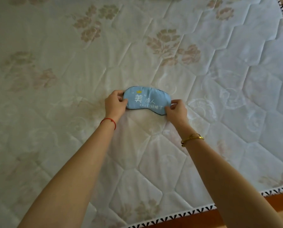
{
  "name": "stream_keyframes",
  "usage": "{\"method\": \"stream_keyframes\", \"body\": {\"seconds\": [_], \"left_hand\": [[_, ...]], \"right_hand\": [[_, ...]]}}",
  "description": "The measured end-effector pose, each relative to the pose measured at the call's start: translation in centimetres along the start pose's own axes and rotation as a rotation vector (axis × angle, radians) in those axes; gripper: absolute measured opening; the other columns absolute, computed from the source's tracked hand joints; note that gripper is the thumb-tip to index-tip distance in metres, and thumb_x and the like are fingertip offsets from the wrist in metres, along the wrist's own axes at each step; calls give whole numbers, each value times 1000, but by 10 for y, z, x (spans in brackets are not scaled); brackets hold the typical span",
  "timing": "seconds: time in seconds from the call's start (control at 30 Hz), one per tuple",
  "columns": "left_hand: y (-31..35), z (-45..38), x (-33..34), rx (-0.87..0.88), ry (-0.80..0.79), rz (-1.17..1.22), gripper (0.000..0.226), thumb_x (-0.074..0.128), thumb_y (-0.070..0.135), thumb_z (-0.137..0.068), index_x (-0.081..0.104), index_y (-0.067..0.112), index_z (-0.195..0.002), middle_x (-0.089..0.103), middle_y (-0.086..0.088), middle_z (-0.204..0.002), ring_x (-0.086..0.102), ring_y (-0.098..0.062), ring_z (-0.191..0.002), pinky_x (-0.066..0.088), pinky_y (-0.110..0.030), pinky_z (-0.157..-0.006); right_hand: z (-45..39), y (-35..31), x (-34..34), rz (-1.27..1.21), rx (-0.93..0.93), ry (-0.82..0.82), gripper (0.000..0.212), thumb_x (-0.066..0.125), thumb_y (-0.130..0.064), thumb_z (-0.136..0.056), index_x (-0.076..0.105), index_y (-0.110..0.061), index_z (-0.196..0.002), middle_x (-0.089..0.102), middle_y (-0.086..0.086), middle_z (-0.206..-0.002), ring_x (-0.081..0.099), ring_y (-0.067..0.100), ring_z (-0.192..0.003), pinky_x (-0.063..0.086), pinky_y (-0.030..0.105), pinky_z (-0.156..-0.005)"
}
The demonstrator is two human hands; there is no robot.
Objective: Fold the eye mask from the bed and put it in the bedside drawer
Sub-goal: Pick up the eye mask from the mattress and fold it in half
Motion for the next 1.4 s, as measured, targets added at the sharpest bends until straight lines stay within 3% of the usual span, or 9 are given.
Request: {"method": "stream_keyframes", "body": {"seconds": [0.17,0.3,0.4,0.57,0.83,1.03,1.2,1.33,1.4], "left_hand": [[-13,23,-3,-35,12,4,26,66,7,-81,66,8,-107,59,6,-78,55,-7,-67,38,1,-60],[-34,56,-9,-122,19,58,27,67,9,-80,66,9,-108,63,1,-88,59,-13,-78,48,-22,-77],[-54,88,-14,-178,32,79,29,68,9,-81,66,8,-109,65,-3,-91,60,-15,-80,49,-26,-78],[-81,157,-15,-249,43,124,30,67,6,-82,67,7,-112,63,-5,-87,66,-30,-84,54,-39,-86],[-109,243,-12,-292,101,136,28,64,10,-85,66,12,-114,61,4,-89,53,2,-71,43,-16,-74],[-117,274,-12,-260,84,120,40,63,10,-87,59,12,-126,65,-4,-112,59,-9,-89,44,-9,-75],[-105,296,-9,-103,47,12,45,63,17,-88,54,15,-132,51,-7,-130,53,-20,-117,45,-34,-104],[-74,313,-1,12,-50,107,40,55,29,-95,55,16,-133,58,-3,-125,57,-15,-113,46,-28,-100],[-59,319,0,-39,-95,281,42,50,41,-95,53,22,-133,59,5,-124,59,-7,-110,50,-20,-90]], "right_hand": [[11,1,-2,-142,53,-39,29,54,-3,-76,55,-9,-104,57,1,-88,56,15,-80,46,23,-63],[31,8,-7,-277,82,-103,26,54,-2,-80,51,-11,-104,63,10,-102,62,21,-89,52,25,-66],[50,19,-9,-317,99,-136,31,55,0,-80,51,-13,-109,62,8,-104,62,16,-88,50,20,-63],[91,54,-10,-273,141,-173,37,57,0,-81,52,-12,-115,63,9,-107,64,20,-92,54,27,-72],[147,116,-12,-260,233,-197,35,67,-10,-81,61,-2,-114,69,15,-103,68,27,-93,57,38,-84],[169,124,-14,-175,171,-302,3,66,-12,-81,67,-13,-78,68,12,-87,65,26,-85,56,46,-87],[192,112,-25,-274,147,-333,12,62,-8,-84,66,-7,-96,69,22,-102,66,32,-95,56,42,-87],[217,90,-38,-446,122,-386,22,60,-5,-87,62,2,-107,67,22,-99,67,27,-86,60,30,-72],[229,79,-44,-497,82,-417,25,60,-6,-87,61,5,-110,67,22,-98,68,29,-88,60,32,-75]]}}
Point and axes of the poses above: each hand's wrist, its own z-axis away from the middle knuckle, its own x-axis out of the palm, y = z × x, the point moved 1 cm from there along -z, towards the middle knuckle
